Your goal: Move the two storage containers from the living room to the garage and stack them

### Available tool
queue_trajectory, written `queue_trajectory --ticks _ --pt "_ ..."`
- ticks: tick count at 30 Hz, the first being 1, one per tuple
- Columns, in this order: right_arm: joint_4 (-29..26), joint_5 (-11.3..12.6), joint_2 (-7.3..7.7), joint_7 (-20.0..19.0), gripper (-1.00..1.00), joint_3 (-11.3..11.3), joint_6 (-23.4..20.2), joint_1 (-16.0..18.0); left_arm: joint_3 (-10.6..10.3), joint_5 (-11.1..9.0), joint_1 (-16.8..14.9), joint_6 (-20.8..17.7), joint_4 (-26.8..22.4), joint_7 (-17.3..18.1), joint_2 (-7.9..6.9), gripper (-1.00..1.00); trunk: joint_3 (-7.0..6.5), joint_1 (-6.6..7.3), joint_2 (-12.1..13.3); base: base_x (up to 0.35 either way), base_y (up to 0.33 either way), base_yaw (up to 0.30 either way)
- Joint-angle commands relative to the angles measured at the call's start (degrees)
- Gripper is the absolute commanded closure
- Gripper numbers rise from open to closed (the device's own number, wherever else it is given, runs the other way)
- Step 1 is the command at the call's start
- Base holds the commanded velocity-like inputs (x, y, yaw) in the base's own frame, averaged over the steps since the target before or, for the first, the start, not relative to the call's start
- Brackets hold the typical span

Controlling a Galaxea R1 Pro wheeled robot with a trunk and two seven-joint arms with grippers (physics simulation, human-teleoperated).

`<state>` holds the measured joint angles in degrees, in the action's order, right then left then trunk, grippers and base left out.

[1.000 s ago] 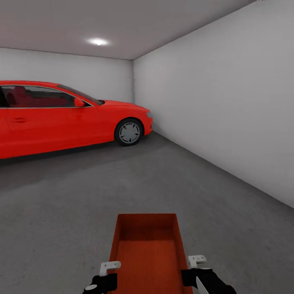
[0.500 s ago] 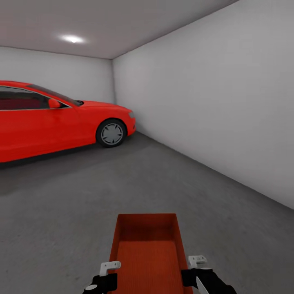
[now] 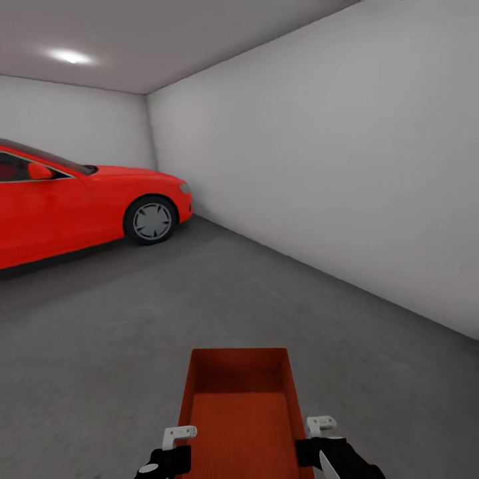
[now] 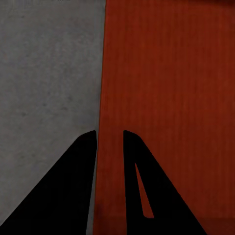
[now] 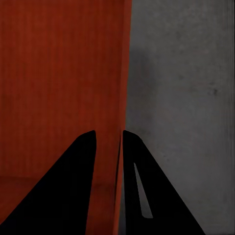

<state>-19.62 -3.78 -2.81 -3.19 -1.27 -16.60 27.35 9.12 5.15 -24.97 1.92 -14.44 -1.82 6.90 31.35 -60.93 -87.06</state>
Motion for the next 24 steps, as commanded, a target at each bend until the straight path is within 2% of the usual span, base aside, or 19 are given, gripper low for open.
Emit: queue_trajectory --ticks 1,24 --pt "0.0 0.9 0.26 -1.3 1.0 1.8 -0.4 0.0 -0.2 0.4 -0.1 0.2 0.0 3.3 -1.8 1.0 0.05 0.0 0.0 0.0 0.0 -0.285" --pt "0.0 0.9 0.26 -1.3 1.0 1.7 -0.4 0.0 -0.2 0.4 -0.1 0.2 0.0 3.3 -1.8 1.0 0.05 0.0 0.0 0.0 0.0 -0.285"
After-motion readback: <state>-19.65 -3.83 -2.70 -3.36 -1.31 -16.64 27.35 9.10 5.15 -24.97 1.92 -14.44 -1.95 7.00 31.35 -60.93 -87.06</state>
